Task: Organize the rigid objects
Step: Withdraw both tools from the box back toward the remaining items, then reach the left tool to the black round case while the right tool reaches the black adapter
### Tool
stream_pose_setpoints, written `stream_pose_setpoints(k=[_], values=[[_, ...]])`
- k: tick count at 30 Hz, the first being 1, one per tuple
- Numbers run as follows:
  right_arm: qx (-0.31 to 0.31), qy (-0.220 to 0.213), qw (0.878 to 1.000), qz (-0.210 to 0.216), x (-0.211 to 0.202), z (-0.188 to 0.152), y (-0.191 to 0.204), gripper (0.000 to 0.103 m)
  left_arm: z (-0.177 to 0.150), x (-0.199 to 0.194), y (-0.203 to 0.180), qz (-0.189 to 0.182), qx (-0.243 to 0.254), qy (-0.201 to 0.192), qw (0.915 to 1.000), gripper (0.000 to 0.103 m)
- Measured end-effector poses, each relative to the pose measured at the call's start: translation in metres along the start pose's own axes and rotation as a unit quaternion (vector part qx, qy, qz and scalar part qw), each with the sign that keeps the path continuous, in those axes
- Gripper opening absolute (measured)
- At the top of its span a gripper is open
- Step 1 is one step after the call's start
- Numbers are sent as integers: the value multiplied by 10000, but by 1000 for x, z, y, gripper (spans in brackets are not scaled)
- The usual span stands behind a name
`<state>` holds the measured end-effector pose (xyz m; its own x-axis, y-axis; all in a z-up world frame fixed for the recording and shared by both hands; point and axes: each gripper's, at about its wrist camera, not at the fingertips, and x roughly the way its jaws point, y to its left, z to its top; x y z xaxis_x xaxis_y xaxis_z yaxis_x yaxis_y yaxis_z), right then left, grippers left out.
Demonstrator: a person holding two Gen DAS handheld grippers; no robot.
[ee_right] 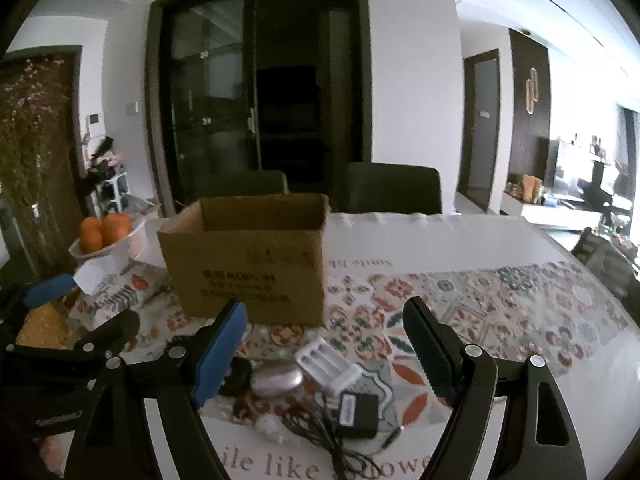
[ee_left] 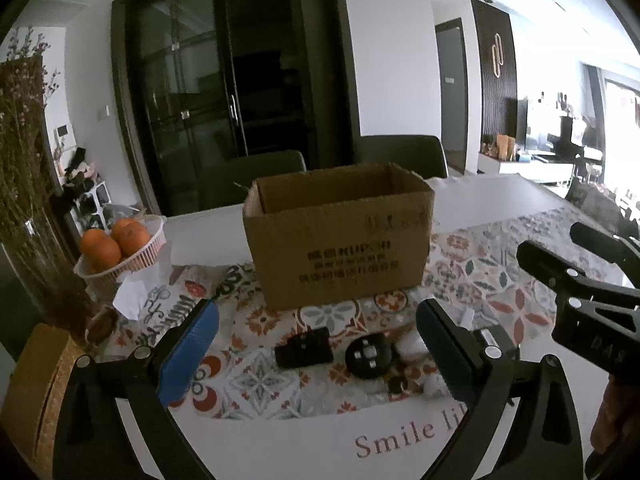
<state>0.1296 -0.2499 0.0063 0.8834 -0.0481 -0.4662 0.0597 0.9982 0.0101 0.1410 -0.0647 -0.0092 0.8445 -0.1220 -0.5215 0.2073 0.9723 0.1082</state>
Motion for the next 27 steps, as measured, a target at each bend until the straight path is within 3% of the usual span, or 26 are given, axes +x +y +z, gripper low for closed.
stream_pose_setpoints(k=[9,27], values=[[132,82,9996,-247,-9,-29,-11,81,-30,-1,-13,-50,308,-48,9995,101],[603,716,9949,-374,21,-64,-25,81,-52,41,-19,-406,177,367,9983,100]])
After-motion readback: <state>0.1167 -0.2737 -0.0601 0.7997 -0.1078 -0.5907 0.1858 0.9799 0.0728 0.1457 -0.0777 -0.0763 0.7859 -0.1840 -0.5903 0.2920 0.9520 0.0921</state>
